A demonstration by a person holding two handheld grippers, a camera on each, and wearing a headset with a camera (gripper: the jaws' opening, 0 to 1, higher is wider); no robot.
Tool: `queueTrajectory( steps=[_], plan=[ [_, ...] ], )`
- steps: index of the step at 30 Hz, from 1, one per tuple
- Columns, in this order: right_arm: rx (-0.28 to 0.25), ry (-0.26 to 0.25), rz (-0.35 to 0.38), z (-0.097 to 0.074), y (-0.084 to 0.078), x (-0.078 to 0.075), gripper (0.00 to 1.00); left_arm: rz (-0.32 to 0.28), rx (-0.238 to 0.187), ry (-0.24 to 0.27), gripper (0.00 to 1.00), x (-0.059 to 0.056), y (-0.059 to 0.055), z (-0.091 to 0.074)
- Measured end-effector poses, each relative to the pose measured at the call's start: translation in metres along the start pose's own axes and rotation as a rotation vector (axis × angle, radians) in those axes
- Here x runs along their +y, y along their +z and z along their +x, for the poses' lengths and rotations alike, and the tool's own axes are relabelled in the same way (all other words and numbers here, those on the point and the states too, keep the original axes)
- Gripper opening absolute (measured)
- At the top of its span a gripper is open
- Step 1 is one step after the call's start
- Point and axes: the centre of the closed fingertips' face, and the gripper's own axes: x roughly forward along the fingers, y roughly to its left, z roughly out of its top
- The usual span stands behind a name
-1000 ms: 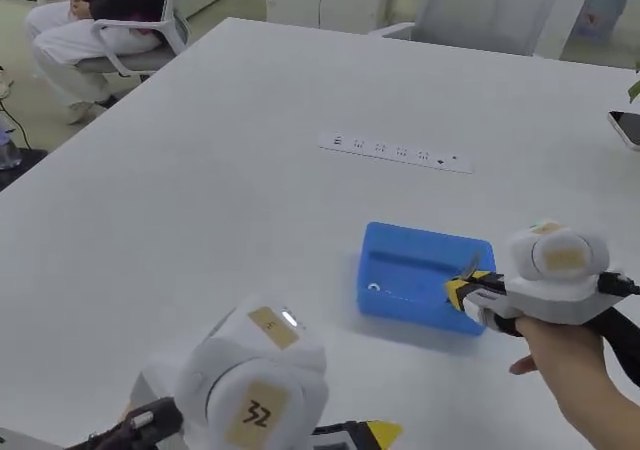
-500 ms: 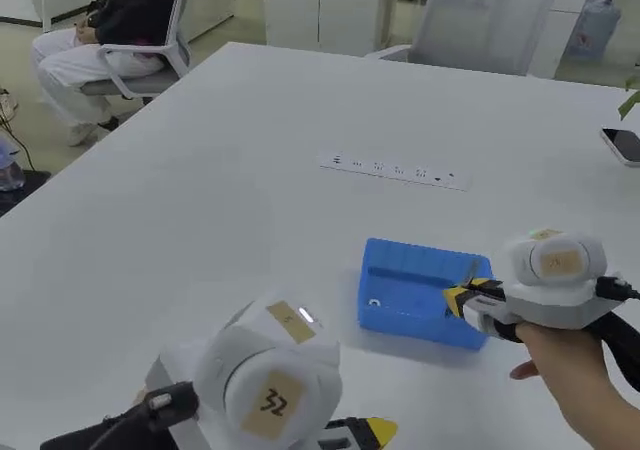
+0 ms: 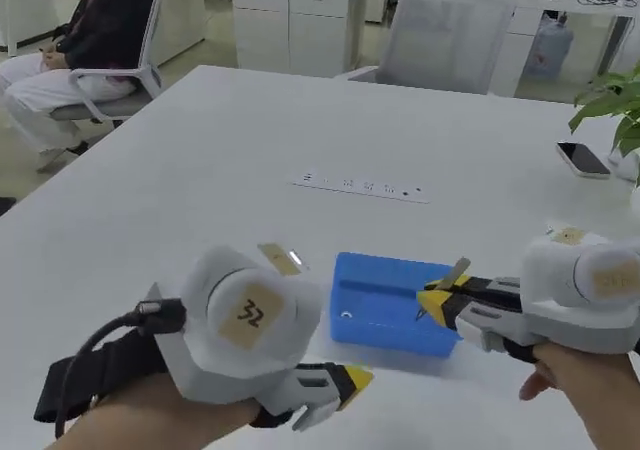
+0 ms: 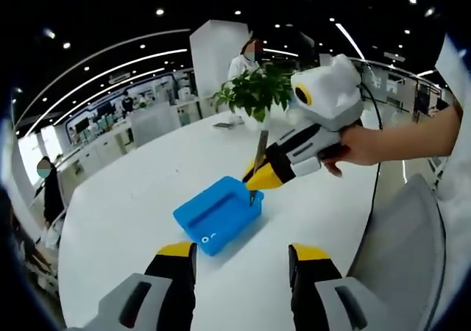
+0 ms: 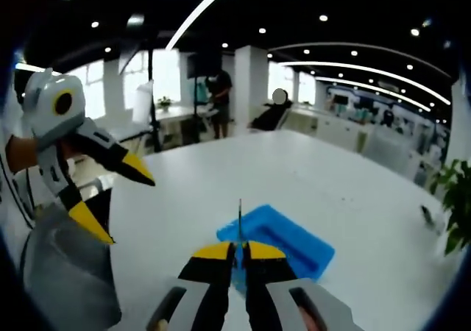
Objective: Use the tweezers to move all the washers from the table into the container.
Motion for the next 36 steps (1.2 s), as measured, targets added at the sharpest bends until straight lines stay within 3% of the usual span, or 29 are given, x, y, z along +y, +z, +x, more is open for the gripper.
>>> queueTrajectory(
  steps=[4, 7, 8, 12, 16, 19, 22, 27, 32, 36],
  plan=[
    [0.009, 0.041, -0.006, -0.007, -0.002, 0.017, 0.03, -0.076, -0.045, -0.081, 0.42, -0.004, 0.012, 0.002],
    [0.012, 0.077, -0.012, -0.011, -0.002, 0.027, 0.03, -0.054, -0.069, -0.143, 0.35, -0.002, 0.017, 0.003],
    [0.009, 0.095, -0.005, -0.012, -0.002, 0.032, 0.03, -0.036, -0.096, -0.182, 0.32, -0.005, 0.021, 0.003],
    [0.006, 0.175, -0.016, -0.017, 0.0, 0.048, 0.03, -0.013, -0.114, -0.297, 0.27, -0.017, 0.025, 0.003],
    [0.028, 0.191, -0.062, -0.019, -0.003, 0.054, 0.03, -0.058, -0.144, -0.405, 0.23, -0.028, 0.033, 0.003],
    [0.026, 0.206, -0.072, -0.021, -0.003, 0.058, 0.03, -0.035, -0.157, -0.466, 0.21, -0.032, 0.033, 0.002],
    [0.032, 0.211, -0.085, -0.022, -0.002, 0.059, 0.03, -0.045, -0.156, -0.49, 0.21, -0.032, 0.031, 0.003],
    [0.027, 0.221, -0.102, -0.023, 0.003, 0.061, 0.03, -0.001, -0.146, -0.498, 0.18, -0.033, 0.027, 0.004],
    [0.049, 0.242, -0.128, -0.019, -0.001, 0.067, 0.03, -0.002, -0.149, -0.526, 0.18, -0.041, 0.028, 0.004],
    [0.095, 0.254, -0.16, -0.016, -0.011, 0.071, 0.03, -0.02, -0.18, -0.543, 0.16, -0.044, 0.039, 0.003]
  ],
)
